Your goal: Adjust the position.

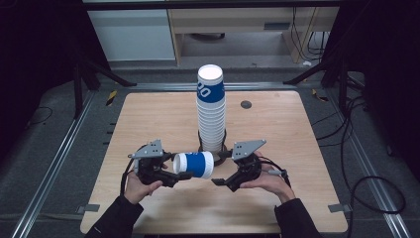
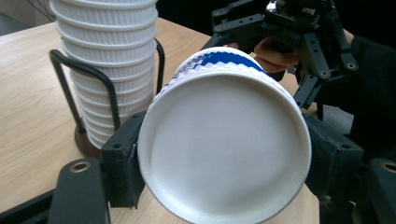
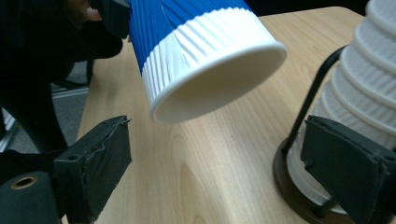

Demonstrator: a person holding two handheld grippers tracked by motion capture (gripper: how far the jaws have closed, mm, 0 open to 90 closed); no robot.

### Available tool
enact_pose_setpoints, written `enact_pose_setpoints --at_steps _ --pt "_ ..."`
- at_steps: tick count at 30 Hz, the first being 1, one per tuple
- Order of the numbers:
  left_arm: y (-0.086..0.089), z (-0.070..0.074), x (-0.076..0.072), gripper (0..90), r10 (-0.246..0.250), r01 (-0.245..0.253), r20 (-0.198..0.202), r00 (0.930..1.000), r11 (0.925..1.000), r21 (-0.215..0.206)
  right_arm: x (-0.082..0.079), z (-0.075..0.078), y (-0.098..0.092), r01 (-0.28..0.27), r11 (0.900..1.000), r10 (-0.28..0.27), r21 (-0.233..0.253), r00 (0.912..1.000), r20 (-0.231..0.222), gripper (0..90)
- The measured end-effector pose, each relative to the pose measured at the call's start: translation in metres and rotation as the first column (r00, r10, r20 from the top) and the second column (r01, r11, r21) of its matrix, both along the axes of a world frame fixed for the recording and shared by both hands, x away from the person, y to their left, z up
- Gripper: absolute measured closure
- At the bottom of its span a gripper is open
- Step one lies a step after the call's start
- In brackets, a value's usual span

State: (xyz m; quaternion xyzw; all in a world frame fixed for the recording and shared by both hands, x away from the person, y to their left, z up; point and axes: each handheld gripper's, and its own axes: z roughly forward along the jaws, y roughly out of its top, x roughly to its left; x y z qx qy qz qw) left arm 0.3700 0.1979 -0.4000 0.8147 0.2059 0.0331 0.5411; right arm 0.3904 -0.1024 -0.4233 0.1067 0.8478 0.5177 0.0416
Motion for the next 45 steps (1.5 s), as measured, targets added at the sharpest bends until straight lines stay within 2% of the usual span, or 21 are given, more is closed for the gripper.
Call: enact_pose_setpoints --at_steps 3,9,16,20,23,30,35,39,41,43,44,45 --pt "-0.002 0.000 -0.001 25.9 -0.014 0.014 0.000 0.9999 0.9999 -0.004 0.000 -0.002 0.002 -0.008 1.000 0.008 -0.005 1.0000 -0.006 8.6" --pt "-0.007 -0.001 -0.003 26.0 -0.061 0.060 -0.016 0.9980 0.9977 -0.030 -0.002 -0.003 0.007 -0.049 0.999 0.049 0.022 0.9984 -0.029 8.4" --pt "-0.015 -0.002 -0.007 26.1 -0.114 0.113 -0.021 0.9933 0.9933 -0.025 -0.004 -0.004 0.010 -0.086 0.995 0.088 0.040 0.9953 -0.042 8.2" --pt "-0.019 -0.004 -0.009 26.1 -0.138 0.137 -0.024 0.9902 0.9903 -0.020 -0.006 -0.007 0.014 -0.124 0.991 0.127 0.052 0.9903 -0.057 8.9" --pt "-0.022 -0.005 -0.010 26.1 -0.143 0.143 -0.020 0.9896 0.9898 -0.002 -0.007 -0.008 0.016 -0.136 0.990 0.139 0.048 0.9882 -0.064 12.3" --pt "-0.021 -0.007 -0.007 25.5 -0.139 0.139 -0.040 0.9894 0.9902 -0.001 -0.006 -0.010 0.015 -0.148 0.988 0.151 0.049 0.9854 -0.078 15.4" --pt "-0.016 -0.002 -0.007 20.3 -0.121 0.122 -0.029 0.9922 0.9925 0.007 -0.004 -0.010 0.011 -0.128 0.992 0.129 0.021 0.9893 -0.068 15.9" --pt "-0.010 0.000 -0.005 17.8 -0.109 0.110 -0.031 0.9936 0.9934 0.032 -0.004 -0.009 0.006 -0.096 0.995 0.095 -0.040 0.9949 -0.034 15.8" --pt "-0.008 -0.002 -0.002 17.0 -0.103 0.107 -0.050 0.9934 0.9910 0.081 -0.004 -0.009 0.006 -0.088 0.993 0.087 -0.074 0.9961 -0.017 15.8" --pt "-0.010 -0.005 -0.002 16.0 -0.111 0.118 -0.060 0.9920 0.9851 0.125 -0.004 -0.010 0.007 -0.084 0.992 0.084 -0.098 0.9965 -0.009 15.8" --pt "-0.010 -0.005 -0.002 15.7 -0.111 0.118 -0.060 0.9920 0.9851 0.125 -0.004 -0.010 0.007 -0.084 0.992 0.084 -0.098 0.9965 -0.009 15.8" --pt "-0.012 -0.006 -0.002 15.7 -0.112 0.120 -0.062 0.9918 0.9824 0.143 -0.005 -0.011 0.007 -0.085 0.990 0.085 -0.114 0.9963 -0.007 15.9"
